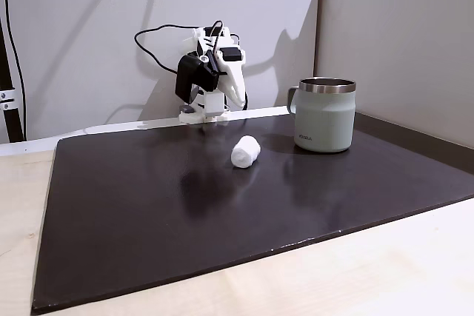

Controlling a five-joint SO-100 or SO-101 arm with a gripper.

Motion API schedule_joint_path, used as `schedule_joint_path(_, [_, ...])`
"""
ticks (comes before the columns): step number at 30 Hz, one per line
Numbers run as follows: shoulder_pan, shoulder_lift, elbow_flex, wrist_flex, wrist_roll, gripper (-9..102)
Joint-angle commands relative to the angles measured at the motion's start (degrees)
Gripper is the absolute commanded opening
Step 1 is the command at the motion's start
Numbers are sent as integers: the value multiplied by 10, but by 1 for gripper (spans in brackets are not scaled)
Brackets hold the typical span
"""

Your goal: Grasp a gauze and put it in the cup.

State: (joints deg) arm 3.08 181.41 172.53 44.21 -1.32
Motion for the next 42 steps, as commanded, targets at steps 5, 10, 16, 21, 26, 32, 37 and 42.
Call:
schedule_joint_path(5, [5, 7, -4, -16, 19, 0])
schedule_joint_path(10, [5, 7, -4, -16, 19, 0])
schedule_joint_path(16, [-3, 7, -5, -14, -1, 0])
schedule_joint_path(21, [-4, 7, -56, 61, -67, 0])
schedule_joint_path(26, [-13, -27, -171, 128, -149, 0])
schedule_joint_path(32, [4, -181, -332, 173, -252, 3])
schedule_joint_path(37, [10, -310, -443, 206, -344, 11])
schedule_joint_path(42, [26, -434, -513, 221, -426, 18])
